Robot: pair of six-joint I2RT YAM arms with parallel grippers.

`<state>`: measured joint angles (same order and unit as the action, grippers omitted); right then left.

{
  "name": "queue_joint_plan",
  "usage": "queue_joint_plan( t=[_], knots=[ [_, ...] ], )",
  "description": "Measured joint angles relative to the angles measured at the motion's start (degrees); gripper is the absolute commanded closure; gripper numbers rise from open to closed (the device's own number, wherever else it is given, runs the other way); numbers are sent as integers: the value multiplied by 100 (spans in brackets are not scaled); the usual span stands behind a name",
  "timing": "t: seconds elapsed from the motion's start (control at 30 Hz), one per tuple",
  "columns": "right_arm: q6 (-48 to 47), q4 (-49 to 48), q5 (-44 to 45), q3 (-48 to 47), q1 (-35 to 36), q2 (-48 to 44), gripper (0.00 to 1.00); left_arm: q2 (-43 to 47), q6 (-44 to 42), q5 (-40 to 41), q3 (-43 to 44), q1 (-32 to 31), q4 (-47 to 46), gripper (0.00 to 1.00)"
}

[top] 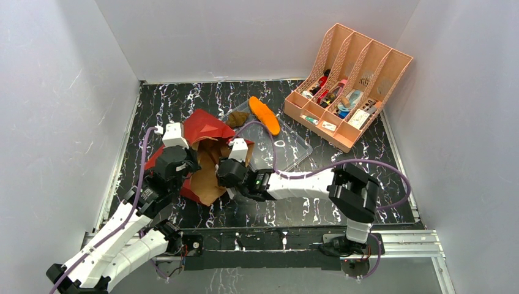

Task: Take the fake bread out of the paper bag
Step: Take out the fake bread from the paper bag.

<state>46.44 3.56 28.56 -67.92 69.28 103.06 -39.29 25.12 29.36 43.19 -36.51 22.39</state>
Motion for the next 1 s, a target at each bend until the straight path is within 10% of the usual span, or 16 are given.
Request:
queue_joint_plan(
  t=[0.63, 0.83, 1.0],
  knots=[
    [-121, 395, -71, -940, -287, 977, 57, 11, 22, -26, 20, -9, 35, 100],
    [-174, 397, -97, -1040, -402, 1102, 99, 5, 22, -26, 20, -9, 17, 100],
    [-215, 338, -136, -1001, -404, 1089, 100, -12, 22, -22, 20, -9, -8, 100]
  ],
)
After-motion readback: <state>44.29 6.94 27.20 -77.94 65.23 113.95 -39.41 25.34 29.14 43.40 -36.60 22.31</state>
